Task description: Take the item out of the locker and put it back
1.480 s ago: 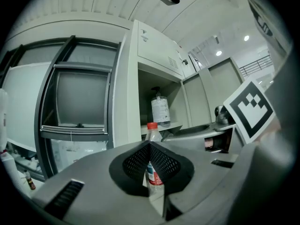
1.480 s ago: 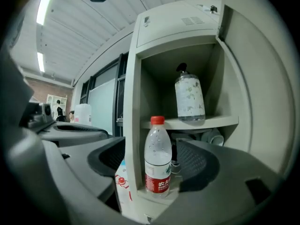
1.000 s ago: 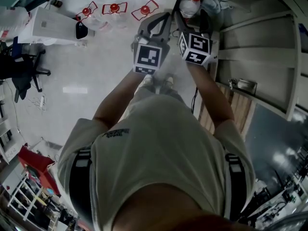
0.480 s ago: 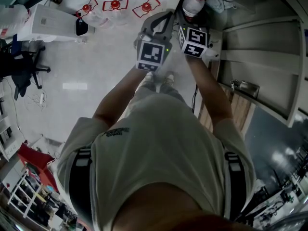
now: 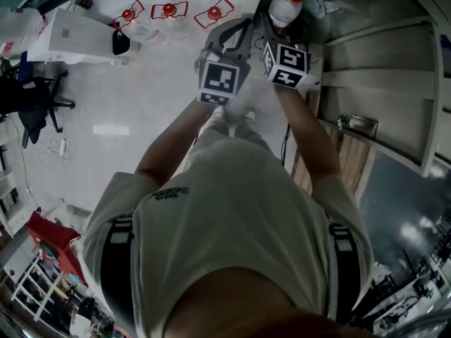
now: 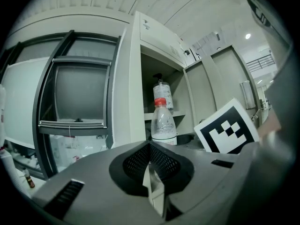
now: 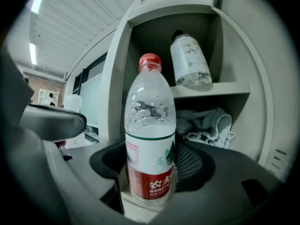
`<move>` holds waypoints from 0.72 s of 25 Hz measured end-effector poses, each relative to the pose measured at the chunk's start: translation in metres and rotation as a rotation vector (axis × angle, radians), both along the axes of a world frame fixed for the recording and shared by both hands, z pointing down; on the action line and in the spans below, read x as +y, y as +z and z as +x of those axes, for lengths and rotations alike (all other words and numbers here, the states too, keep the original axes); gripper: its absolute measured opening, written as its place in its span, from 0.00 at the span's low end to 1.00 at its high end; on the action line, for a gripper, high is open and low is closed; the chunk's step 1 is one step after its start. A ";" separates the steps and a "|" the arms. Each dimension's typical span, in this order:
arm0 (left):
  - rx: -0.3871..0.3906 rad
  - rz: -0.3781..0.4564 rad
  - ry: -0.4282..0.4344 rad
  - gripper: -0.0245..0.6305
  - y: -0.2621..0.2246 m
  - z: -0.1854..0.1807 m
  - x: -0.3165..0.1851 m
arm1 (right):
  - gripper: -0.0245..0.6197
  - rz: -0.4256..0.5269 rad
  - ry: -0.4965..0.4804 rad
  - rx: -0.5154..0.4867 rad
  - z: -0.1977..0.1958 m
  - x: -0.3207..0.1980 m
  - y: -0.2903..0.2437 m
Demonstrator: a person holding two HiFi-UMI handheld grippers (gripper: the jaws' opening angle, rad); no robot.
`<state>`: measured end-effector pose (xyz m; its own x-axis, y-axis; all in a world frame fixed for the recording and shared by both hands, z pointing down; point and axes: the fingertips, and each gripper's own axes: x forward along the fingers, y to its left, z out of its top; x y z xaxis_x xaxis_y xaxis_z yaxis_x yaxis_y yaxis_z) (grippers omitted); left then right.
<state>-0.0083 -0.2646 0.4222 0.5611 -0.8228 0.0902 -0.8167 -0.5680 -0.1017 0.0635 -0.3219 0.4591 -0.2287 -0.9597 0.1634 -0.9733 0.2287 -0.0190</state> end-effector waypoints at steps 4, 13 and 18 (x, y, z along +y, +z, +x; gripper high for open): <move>0.003 0.005 0.002 0.06 -0.013 0.001 0.005 | 0.51 0.052 -0.020 0.005 -0.001 0.015 -0.032; 0.036 0.079 0.012 0.06 -0.073 0.001 0.017 | 0.51 0.149 -0.091 0.003 0.001 0.053 -0.101; 0.063 0.126 0.023 0.06 -0.108 0.001 0.027 | 0.51 0.195 -0.106 -0.018 0.010 0.071 -0.133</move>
<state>-0.0072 -0.2375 0.3140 0.5813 -0.8122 -0.0490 -0.8105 -0.5726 -0.1229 0.0739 -0.2510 0.3259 -0.3313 -0.9431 -0.0276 -0.9435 0.3309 0.0182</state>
